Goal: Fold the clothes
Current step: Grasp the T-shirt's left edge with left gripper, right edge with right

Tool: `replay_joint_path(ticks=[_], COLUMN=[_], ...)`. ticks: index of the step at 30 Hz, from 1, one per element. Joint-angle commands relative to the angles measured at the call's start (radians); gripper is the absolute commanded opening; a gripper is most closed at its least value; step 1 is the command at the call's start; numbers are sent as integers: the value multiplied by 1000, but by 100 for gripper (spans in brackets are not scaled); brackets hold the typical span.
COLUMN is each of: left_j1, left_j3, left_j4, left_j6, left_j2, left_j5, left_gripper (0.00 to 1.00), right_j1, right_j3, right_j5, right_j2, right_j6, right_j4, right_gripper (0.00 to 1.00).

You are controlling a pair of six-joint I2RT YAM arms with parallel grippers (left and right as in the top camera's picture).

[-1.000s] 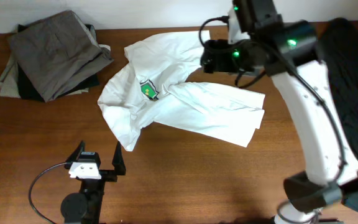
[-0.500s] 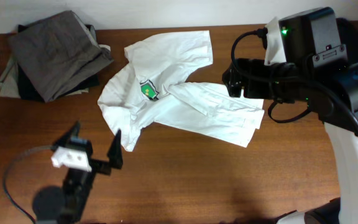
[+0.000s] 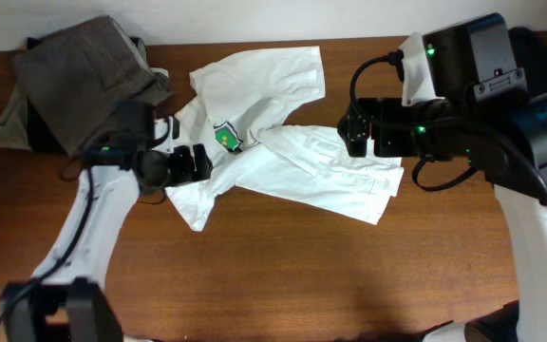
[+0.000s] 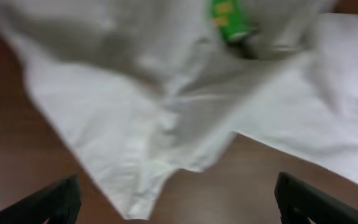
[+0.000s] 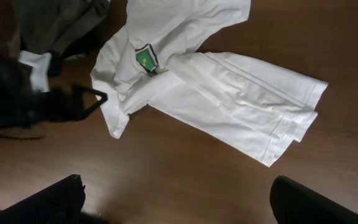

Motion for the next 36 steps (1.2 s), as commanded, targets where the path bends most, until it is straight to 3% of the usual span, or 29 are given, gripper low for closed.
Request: replay_joint_path(ticks=[1,6,9,15,16,17,18,21,27,30,31,36], left_j1=[-36,-42,-42,-42,-42,-42,-42,-42,-42,-41,-41,-41], left_j3=[6,6,6,6,6,6,6,6,6,7,14,167], left_j4=[54,106,138,143,145,151,158,171,169,139,113,-114], left_j6=[-174,-196,-294,-296,-296,-296,-296,-292,-292,-292,-292,-292], left_j2=[73,125,154,233,238,246,251,262,272,271,271,239], left_j5=[-129,-153,-199,-197,-197,-197,-197,-198,-220,-246,-254,-319], left_gripper=[99,99,99,98,91,69,63,60,39,9,4,1], right_j1=[-5,-5,-5,-5,-5,-5,-5,-5,-5,-5,-5,-5], right_j3=[2,1,1,1,1,1,1,1,1,1,1,1], right_j5=[30,42,38,31,31,31,31,32,32,39,50,55], right_j2=[11,67,110,161,162,162,162,163,163,164,164,164], right_j6=[-11,-11,-10,-7,-7,-7,-7,-8,-8,-8,-7,-7], right_j4=[2,-5,-8,-16,-16,-16,-16,-16,-16,-16,-16,-20], right_gripper=[99,99,99,99,99,99,99,99,99,99,99,99])
